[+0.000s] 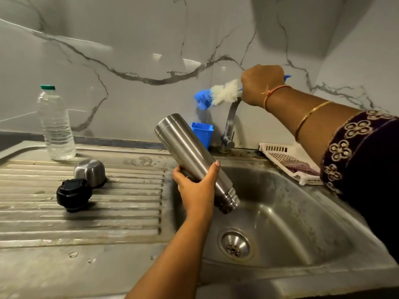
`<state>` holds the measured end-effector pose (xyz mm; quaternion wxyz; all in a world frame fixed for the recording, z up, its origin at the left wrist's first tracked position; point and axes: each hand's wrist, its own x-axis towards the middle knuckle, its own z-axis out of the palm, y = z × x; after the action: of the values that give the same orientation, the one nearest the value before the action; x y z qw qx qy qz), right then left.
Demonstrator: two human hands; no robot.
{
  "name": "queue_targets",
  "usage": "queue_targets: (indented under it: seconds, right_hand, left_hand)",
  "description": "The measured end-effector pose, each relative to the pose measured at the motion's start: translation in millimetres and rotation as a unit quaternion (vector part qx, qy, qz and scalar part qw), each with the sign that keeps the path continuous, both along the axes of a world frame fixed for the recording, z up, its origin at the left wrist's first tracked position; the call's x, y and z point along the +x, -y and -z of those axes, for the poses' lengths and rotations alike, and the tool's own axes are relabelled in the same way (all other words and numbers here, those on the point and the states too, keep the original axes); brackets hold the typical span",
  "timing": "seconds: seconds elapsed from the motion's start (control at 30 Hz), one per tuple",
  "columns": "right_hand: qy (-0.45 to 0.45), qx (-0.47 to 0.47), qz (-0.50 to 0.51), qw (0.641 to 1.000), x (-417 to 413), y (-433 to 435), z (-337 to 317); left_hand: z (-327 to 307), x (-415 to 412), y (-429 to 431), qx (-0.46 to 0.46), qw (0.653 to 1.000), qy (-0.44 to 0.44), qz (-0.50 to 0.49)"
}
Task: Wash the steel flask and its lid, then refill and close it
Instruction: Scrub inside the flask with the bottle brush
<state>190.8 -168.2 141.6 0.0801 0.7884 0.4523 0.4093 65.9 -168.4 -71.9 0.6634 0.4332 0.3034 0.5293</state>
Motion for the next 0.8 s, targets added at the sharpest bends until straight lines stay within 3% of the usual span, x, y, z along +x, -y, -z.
queue_targets:
  seconds: [0.43,0.63,0.8]
  right_hand:
    - [-0.098,0.038,-0.024,0.994,2,29,31]
    - [-0.133,0.155,-0.045,0.978,8,36,24]
    - [-0.181,0.103,-0.026,0.978,-1,39,40]
  left_hand:
    - [-2,-1,-5,-0.078,0.996,0.032,0.034]
    - [-2,2,-4,-0.113,0.988,0.062,0.087]
    - [0,3,-6,-0.157,0.977,0.081,0.118]
